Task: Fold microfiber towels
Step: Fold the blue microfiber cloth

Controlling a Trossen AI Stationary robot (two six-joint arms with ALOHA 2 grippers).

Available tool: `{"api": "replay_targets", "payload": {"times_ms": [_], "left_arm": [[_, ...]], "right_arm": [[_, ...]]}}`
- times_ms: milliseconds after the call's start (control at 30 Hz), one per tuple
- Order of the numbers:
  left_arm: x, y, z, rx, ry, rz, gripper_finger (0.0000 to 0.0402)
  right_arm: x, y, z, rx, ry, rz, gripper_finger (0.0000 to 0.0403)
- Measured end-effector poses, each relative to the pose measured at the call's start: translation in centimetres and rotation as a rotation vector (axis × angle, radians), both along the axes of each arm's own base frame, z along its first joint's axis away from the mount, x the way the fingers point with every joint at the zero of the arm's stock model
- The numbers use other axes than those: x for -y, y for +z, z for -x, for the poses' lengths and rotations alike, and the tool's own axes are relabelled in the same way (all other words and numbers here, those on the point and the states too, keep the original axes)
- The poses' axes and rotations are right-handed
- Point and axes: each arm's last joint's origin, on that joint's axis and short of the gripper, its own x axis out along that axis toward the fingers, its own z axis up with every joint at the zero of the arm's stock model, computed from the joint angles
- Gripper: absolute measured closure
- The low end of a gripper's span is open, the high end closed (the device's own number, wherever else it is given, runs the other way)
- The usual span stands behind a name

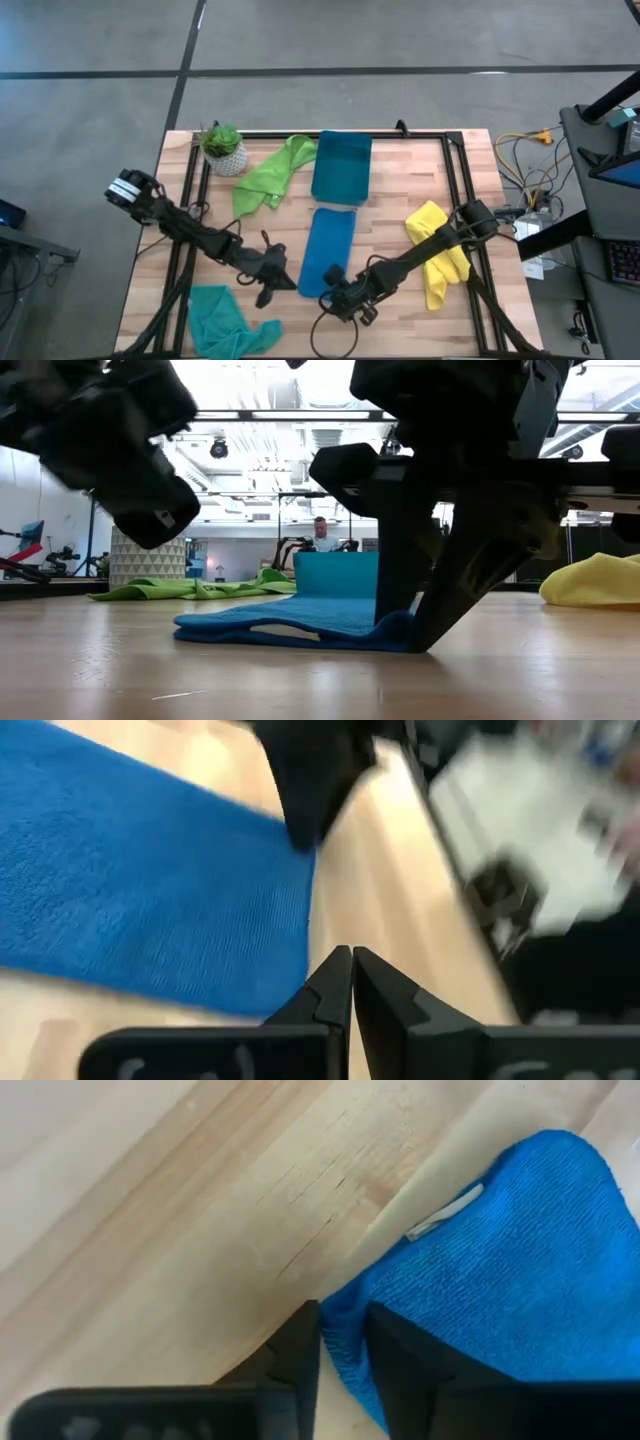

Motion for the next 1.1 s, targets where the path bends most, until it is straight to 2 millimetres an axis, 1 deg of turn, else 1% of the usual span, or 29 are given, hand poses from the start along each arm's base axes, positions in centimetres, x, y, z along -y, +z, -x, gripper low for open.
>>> {"api": "replay_targets", "payload": {"times_ms": [67,200,300,400,567,667,767,867,1033,1100], "left_arm": [[0.2,-0.4,0.4,-0.012,-0.049,-0.093,0.0402],[0.3,-0.5,0.5,0.033,-0.119,-0.2,0.0401],[0.4,-0.4,0.4,0.061,-0.153,-0.256,0.0386],[0.5,-0.1,0.2,0.096,-0.181,-0.301,0.0351],[0.5,-0.1,0.2,0.136,-0.226,-0.384,0.0269],[0.4,-0.1,0.1,0.151,-0.224,-0.433,0.0224],[0.3,-0.1,0.1,0.16,-0.209,-0.471,0.0193],[0.3,-0.1,0.1,0.163,-0.204,-0.481,0.018],[0.2,-0.2,0.1,0.157,-0.184,-0.496,0.0178],[0.2,-0.4,0.0,0.153,-0.184,-0.499,0.0178]], "right_arm": [[0.0,0.0,0.0,-0.001,-0.014,-0.007,0.0351],[0.0,0.0,0.0,-0.001,-0.04,-0.02,0.0372],[0.0,0.1,0.0,-0.002,-0.07,-0.035,0.0379],[0.0,0.2,0.0,-0.001,-0.103,-0.053,0.0381],[0.1,0.7,0.0,-0.001,-0.17,-0.089,0.0381],[0.3,0.9,0.0,-0.009,-0.212,-0.122,0.0381],[0.4,1.6,0.0,-0.006,-0.264,-0.165,0.0382],[0.4,2.2,-0.1,0.004,-0.297,-0.202,0.0382],[0.4,3.0,-0.5,0.037,-0.341,-0.285,0.0382],[0.5,3.2,-0.8,0.048,-0.383,-0.328,0.0382]]}}
